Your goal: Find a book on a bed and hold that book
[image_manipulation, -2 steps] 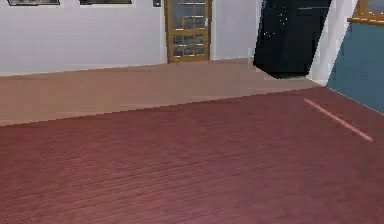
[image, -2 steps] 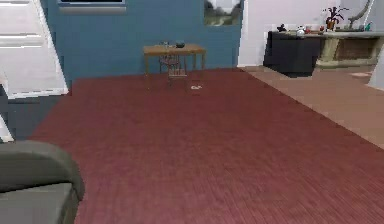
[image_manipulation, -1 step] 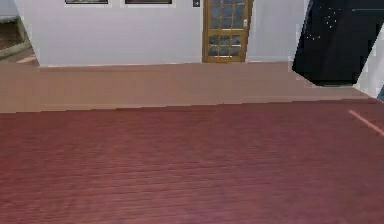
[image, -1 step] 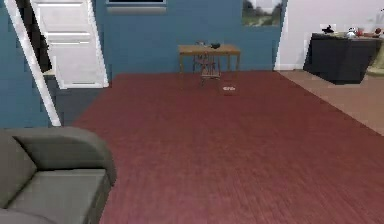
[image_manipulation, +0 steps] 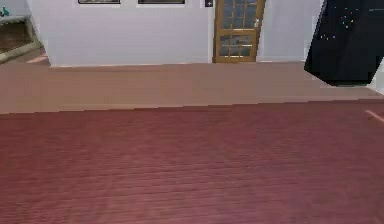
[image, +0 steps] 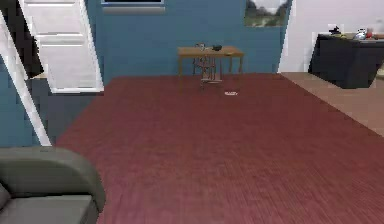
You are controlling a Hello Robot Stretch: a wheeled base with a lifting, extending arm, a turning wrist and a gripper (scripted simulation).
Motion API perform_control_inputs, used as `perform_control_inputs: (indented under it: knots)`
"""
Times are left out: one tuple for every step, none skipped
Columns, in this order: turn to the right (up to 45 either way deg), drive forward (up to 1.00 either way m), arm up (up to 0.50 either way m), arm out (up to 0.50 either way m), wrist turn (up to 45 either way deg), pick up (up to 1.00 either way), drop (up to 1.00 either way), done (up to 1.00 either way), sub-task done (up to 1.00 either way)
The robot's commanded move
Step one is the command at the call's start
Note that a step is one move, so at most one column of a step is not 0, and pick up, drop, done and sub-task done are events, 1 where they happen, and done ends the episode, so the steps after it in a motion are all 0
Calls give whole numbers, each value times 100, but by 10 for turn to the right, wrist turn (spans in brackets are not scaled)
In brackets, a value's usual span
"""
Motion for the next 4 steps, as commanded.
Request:
perform_control_inputs:
  knots:
    - [-30,0,0,0,0,0,0,0,0]
    - [0,100,0,0,0,0,0,0,0]
    - [0,50,0,0,0,0,0,0,0]
    - [-450,0,0,0,0,0,0,0,0]
